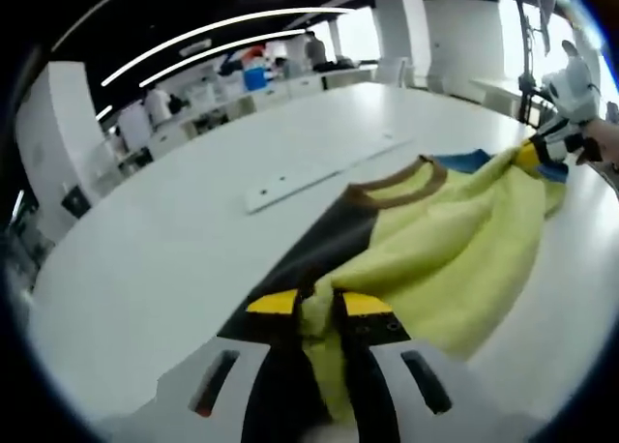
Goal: Fold the garment on the visible template until the final outline fits inside the template.
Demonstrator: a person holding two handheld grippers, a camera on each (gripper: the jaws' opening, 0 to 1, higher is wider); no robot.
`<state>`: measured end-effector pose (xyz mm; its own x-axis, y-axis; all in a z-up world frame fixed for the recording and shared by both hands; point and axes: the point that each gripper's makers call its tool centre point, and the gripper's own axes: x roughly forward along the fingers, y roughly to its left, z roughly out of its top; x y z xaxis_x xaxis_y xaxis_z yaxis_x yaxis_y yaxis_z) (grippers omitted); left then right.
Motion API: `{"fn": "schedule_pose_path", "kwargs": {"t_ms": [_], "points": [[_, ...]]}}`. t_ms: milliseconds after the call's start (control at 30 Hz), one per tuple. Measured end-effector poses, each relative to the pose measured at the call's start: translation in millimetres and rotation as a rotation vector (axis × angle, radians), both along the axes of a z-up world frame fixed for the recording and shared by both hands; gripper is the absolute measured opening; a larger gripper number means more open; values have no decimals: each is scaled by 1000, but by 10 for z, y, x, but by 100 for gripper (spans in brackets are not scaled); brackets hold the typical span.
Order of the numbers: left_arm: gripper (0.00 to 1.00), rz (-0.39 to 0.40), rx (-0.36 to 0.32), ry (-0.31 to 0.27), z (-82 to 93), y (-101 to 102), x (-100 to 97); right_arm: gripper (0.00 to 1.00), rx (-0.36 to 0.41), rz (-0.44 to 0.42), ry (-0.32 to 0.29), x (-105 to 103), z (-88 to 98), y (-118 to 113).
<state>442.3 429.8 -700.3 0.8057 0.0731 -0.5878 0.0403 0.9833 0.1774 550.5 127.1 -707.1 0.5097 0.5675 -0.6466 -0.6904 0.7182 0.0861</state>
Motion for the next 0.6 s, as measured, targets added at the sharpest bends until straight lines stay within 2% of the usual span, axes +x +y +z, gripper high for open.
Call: {"fn": "schedule_pose_path", "kwargs": {"t_ms": [100,233,367,600], "points": [[30,15,-11,-17,61,38,-23,9,-1,-16,-25,29,69,-31],[33,0,3,-22,101,43,-57,22,1,-34,-27,18,134,-83],[37,-6,-16,-44,184,22,-93,33,-12,-29,-24,-66,185,-127],[43,-40,-34,-65,325,-62,-214,38,-16,10,-11,-268,278,-128]]}}
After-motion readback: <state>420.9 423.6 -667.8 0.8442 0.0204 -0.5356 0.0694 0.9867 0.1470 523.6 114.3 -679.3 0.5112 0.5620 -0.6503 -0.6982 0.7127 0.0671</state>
